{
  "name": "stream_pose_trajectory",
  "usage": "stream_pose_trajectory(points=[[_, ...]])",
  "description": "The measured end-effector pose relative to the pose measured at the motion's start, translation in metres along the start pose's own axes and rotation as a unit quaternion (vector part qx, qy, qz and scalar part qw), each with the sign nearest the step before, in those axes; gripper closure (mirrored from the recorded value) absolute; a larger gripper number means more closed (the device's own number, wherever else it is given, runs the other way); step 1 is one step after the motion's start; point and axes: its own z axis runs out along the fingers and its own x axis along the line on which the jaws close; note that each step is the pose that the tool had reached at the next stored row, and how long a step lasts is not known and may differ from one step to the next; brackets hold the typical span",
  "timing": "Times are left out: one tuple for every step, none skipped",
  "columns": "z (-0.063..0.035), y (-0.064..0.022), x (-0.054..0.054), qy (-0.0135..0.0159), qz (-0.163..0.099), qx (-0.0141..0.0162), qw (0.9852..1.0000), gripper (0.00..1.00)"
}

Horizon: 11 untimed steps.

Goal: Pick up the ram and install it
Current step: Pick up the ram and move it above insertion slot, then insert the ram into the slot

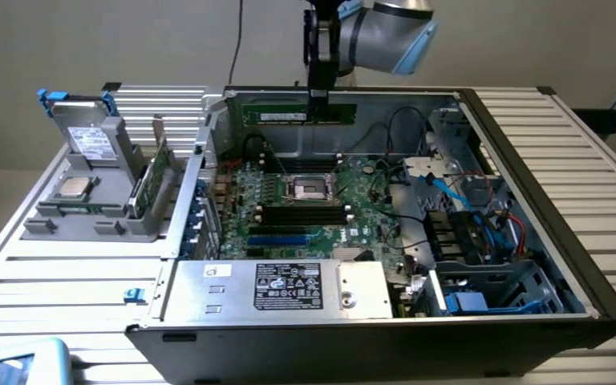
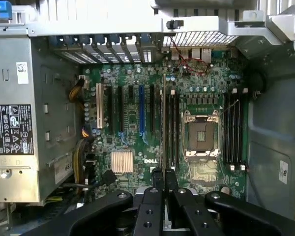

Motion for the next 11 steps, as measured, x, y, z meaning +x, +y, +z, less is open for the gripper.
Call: stream_pose_trajectory(points=[[0.0004,-0.0018,0.0,0.0,0.0,0.0019,1.0,0.87],[0.0005,-0.0036,0.0,0.0,0.0,0.0051,1.0,0.87],[0.0006,-0.0051,0.0,-0.0002,0.0,0.0104,0.9999,0.87],[0.0008,-0.0064,-0.0001,-0.0004,0.0,0.0172,0.9999,0.87],[0.0009,-0.0072,-0.0001,-0.0005,0.001,0.0228,0.9997,0.87],[0.0011,-0.0076,-0.0002,-0.0006,0.001,0.0256,0.9997,0.87],[0.0011,-0.0076,-0.0001,-0.0005,0.001,0.0256,0.9997,0.87],[0.0011,-0.0076,-0.0002,-0.0006,0.001,0.0256,0.9997,0.87],[0.001,-0.0075,-0.0001,-0.0005,0.001,0.0256,0.9997,0.87],[0.001,-0.0076,-0.0001,-0.0005,0.001,0.0256,0.9997,0.87],[0.001,-0.0075,-0.0001,-0.0005,0.001,0.0256,0.9997,0.87]])
